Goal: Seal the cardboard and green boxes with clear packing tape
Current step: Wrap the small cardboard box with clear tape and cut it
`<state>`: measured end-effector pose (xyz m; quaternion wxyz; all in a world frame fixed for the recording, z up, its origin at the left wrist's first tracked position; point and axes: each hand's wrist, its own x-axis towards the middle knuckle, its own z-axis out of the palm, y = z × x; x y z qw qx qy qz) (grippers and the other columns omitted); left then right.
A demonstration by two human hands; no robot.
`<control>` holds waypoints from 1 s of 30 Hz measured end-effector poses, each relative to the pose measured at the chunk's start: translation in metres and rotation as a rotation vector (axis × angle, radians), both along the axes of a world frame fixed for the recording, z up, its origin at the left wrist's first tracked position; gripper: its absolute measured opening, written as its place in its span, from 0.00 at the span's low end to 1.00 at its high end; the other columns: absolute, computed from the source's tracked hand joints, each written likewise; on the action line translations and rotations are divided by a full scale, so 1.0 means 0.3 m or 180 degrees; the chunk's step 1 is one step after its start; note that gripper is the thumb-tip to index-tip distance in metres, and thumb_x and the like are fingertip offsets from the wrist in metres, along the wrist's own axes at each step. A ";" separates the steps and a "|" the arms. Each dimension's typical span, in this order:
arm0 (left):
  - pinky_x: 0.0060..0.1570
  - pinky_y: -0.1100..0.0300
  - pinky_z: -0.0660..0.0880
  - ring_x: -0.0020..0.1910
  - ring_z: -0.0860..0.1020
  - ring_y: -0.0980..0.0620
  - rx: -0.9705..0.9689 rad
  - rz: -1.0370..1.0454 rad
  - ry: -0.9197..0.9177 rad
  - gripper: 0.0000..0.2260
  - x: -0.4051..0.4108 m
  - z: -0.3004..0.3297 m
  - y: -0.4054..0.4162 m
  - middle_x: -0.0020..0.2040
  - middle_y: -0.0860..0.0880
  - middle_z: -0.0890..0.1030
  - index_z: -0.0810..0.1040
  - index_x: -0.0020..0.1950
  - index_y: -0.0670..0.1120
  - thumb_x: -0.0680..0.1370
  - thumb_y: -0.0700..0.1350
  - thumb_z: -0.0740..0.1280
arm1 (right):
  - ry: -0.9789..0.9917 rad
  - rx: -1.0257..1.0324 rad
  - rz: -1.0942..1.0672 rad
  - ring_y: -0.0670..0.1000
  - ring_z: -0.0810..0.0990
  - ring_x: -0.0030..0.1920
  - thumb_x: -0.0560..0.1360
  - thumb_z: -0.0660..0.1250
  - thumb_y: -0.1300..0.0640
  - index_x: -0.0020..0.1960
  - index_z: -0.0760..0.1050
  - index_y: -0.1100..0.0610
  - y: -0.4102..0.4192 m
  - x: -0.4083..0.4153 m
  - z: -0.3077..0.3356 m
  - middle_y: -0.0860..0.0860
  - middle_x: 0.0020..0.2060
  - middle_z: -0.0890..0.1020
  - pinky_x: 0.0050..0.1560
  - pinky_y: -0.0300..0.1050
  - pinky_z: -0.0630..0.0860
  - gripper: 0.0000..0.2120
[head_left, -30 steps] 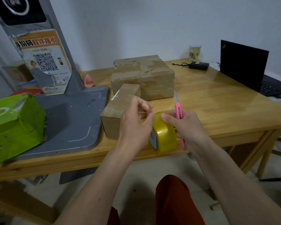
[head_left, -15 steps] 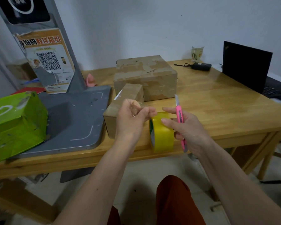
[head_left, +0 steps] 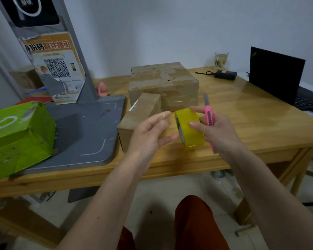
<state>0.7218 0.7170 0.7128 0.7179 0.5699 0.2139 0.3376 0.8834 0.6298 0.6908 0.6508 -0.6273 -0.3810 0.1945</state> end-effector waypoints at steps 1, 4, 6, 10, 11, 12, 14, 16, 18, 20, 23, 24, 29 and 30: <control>0.53 0.50 0.81 0.62 0.78 0.49 0.0053 0.0032 0.0030 0.10 -0.003 -0.005 0.001 0.60 0.46 0.81 0.81 0.56 0.44 0.82 0.38 0.61 | -0.0220 -0.0081 -0.0058 0.46 0.70 0.35 0.72 0.73 0.63 0.60 0.79 0.53 0.010 0.000 -0.001 0.53 0.32 0.70 0.38 0.37 0.72 0.18; 0.53 0.51 0.81 0.60 0.80 0.49 0.0054 0.0190 0.0069 0.08 -0.017 -0.013 0.011 0.56 0.45 0.83 0.84 0.52 0.43 0.80 0.38 0.64 | -0.0779 -0.0452 -0.0252 0.40 0.72 0.36 0.71 0.74 0.62 0.61 0.79 0.53 0.036 -0.001 -0.005 0.40 0.31 0.73 0.43 0.38 0.73 0.19; 0.53 0.51 0.81 0.57 0.81 0.49 -0.0044 0.0258 0.0019 0.06 -0.025 -0.018 0.015 0.52 0.44 0.85 0.85 0.49 0.41 0.76 0.38 0.69 | -0.1249 -0.0725 -0.0345 0.46 0.76 0.41 0.71 0.75 0.58 0.61 0.77 0.52 0.058 -0.005 -0.007 0.45 0.38 0.77 0.46 0.48 0.76 0.19; 0.57 0.52 0.80 0.55 0.83 0.49 -0.0335 0.0315 -0.0091 0.09 -0.032 -0.016 0.013 0.53 0.42 0.85 0.82 0.48 0.35 0.72 0.40 0.72 | -0.1673 -0.1220 -0.0667 0.53 0.78 0.51 0.68 0.77 0.53 0.60 0.76 0.50 0.109 -0.011 -0.013 0.49 0.48 0.80 0.51 0.55 0.77 0.23; 0.57 0.52 0.79 0.56 0.82 0.48 -0.0456 0.0262 -0.0177 0.09 -0.036 -0.013 0.012 0.53 0.41 0.84 0.80 0.46 0.36 0.72 0.42 0.72 | -0.1658 -0.1324 -0.0730 0.53 0.78 0.50 0.67 0.78 0.52 0.60 0.75 0.51 0.119 -0.017 -0.006 0.49 0.48 0.79 0.50 0.55 0.77 0.23; 0.58 0.52 0.79 0.57 0.82 0.48 -0.0569 0.0179 -0.0269 0.09 -0.039 -0.011 0.012 0.54 0.40 0.84 0.78 0.43 0.38 0.72 0.44 0.71 | -0.1640 -0.1410 -0.0770 0.53 0.78 0.50 0.67 0.78 0.51 0.59 0.75 0.52 0.128 -0.023 -0.002 0.49 0.48 0.79 0.50 0.54 0.77 0.24; 0.61 0.49 0.76 0.60 0.80 0.48 -0.0753 0.0004 -0.0398 0.09 -0.045 -0.008 0.014 0.57 0.41 0.83 0.75 0.44 0.42 0.74 0.47 0.68 | -0.1624 -0.1527 -0.0818 0.53 0.77 0.49 0.66 0.78 0.50 0.58 0.74 0.53 0.149 -0.043 0.000 0.49 0.47 0.78 0.48 0.51 0.77 0.24; 0.65 0.46 0.73 0.62 0.79 0.48 -0.0956 -0.0106 -0.0506 0.08 -0.049 -0.012 0.018 0.60 0.41 0.82 0.74 0.48 0.44 0.77 0.48 0.66 | -0.1581 -0.1638 -0.0784 0.52 0.77 0.49 0.67 0.78 0.51 0.57 0.74 0.53 0.171 -0.066 -0.004 0.48 0.46 0.78 0.47 0.49 0.76 0.23; 0.67 0.45 0.70 0.63 0.78 0.49 -0.1031 -0.0151 -0.0522 0.09 -0.054 -0.017 0.019 0.62 0.40 0.80 0.74 0.48 0.44 0.76 0.49 0.66 | -0.1409 -0.1704 -0.0709 0.53 0.78 0.49 0.67 0.78 0.54 0.56 0.74 0.53 0.193 -0.079 -0.019 0.49 0.46 0.79 0.48 0.50 0.77 0.21; 0.68 0.44 0.69 0.65 0.77 0.49 -0.1001 -0.0165 -0.0491 0.09 -0.059 -0.022 0.018 0.63 0.39 0.79 0.74 0.48 0.44 0.75 0.50 0.66 | -0.1264 -0.1762 -0.0764 0.55 0.80 0.47 0.68 0.77 0.57 0.52 0.75 0.54 0.207 -0.081 -0.038 0.51 0.44 0.80 0.48 0.52 0.78 0.16; 0.69 0.43 0.68 0.65 0.76 0.49 -0.0934 -0.0111 -0.0442 0.13 -0.069 -0.034 0.022 0.63 0.40 0.80 0.73 0.54 0.42 0.77 0.51 0.65 | -0.0155 -0.0967 -0.0700 0.50 0.80 0.36 0.71 0.75 0.58 0.50 0.79 0.59 0.184 -0.090 -0.021 0.51 0.35 0.80 0.41 0.49 0.80 0.10; 0.69 0.43 0.68 0.66 0.76 0.48 -0.0909 -0.0081 -0.0424 0.12 -0.071 -0.039 0.025 0.63 0.41 0.80 0.74 0.56 0.43 0.78 0.50 0.65 | 0.0469 -0.0558 -0.0467 0.48 0.79 0.32 0.73 0.73 0.53 0.49 0.80 0.60 0.162 -0.104 0.001 0.51 0.32 0.80 0.34 0.45 0.80 0.11; 0.69 0.42 0.68 0.66 0.75 0.42 -0.0648 0.0038 -0.0293 0.10 -0.055 -0.049 0.005 0.56 0.39 0.80 0.76 0.41 0.48 0.81 0.49 0.62 | 0.1179 -0.0064 0.1022 0.48 0.76 0.31 0.64 0.73 0.39 0.47 0.82 0.64 0.058 -0.156 0.085 0.60 0.41 0.84 0.18 0.33 0.59 0.28; 0.69 0.42 0.68 0.64 0.75 0.41 -0.0548 0.0024 -0.0260 0.10 -0.053 -0.052 0.002 0.53 0.40 0.79 0.76 0.40 0.48 0.80 0.49 0.62 | 0.0990 -0.0107 0.1008 0.47 0.75 0.29 0.63 0.76 0.44 0.42 0.83 0.61 0.052 -0.160 0.086 0.59 0.38 0.83 0.19 0.33 0.59 0.20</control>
